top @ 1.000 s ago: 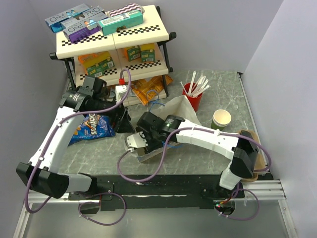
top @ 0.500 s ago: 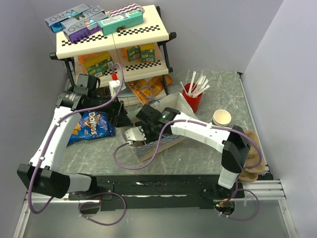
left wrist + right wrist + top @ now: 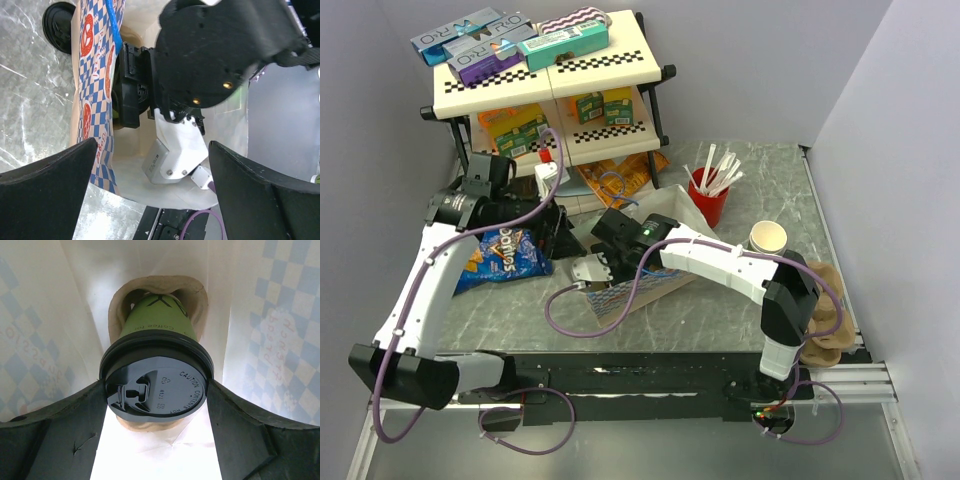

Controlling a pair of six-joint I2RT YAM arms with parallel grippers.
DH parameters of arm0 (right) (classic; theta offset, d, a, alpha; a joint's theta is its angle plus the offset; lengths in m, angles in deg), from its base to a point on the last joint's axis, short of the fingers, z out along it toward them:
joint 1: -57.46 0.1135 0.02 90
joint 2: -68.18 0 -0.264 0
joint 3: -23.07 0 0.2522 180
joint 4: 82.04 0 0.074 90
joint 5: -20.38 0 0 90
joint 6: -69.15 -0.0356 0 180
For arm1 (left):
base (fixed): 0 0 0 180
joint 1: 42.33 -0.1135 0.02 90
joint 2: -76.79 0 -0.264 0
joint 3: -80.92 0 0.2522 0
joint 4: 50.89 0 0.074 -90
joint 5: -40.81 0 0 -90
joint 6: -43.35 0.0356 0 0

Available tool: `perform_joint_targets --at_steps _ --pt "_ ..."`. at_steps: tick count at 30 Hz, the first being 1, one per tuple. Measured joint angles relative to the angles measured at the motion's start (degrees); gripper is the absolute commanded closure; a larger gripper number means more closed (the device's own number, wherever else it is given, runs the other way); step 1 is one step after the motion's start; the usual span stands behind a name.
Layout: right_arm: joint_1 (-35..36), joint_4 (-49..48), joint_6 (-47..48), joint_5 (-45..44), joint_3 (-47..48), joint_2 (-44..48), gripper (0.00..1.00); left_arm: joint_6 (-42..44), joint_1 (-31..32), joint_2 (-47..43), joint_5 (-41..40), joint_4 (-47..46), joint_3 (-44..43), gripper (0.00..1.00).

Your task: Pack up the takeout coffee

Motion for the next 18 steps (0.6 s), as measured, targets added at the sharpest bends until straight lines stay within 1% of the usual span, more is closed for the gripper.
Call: perform_joint_targets --at_steps 1,3,5,6,7,8,18 --pt "0.00 -0.02 0.00 -0.02 -0.04 0.07 0.54 0.00 0.00 -0.42 0.00 -0.02 0.00 0.00" --pt "0.00 -0.09 0.02 -0.04 -0.35 0.37 0.51 -0.02 0.00 -1.36 0.00 -0.04 0.00 0.01" --pt "0.00 -0.13 0.02 -0.13 -0.66 0.68 0.41 -0.04 0.00 -2.45 0.00 -0.11 0.02 0.01" --pt "0.00 -0.20 0.02 -0.13 -0.72 0.79 0.33 -0.07 0.00 -2.84 0.00 -0.15 0.02 0.01" --pt "0.00 -0.20 0.02 -0.15 -0.76 0.87 0.10 -0.13 0.00 -3.34 0.00 -0.28 0.09 0.01" --pt "0.00 -0.20 0.02 -0.17 -0.83 0.92 0.00 -0.35 0.00 -3.82 0.00 -0.35 0.15 0.01" --pt "-0.28 0.02 -1.60 -0.46 -0.83 1.01 0.00 -1.09 0.00 -5.99 -0.57 -1.14 0.20 0.01"
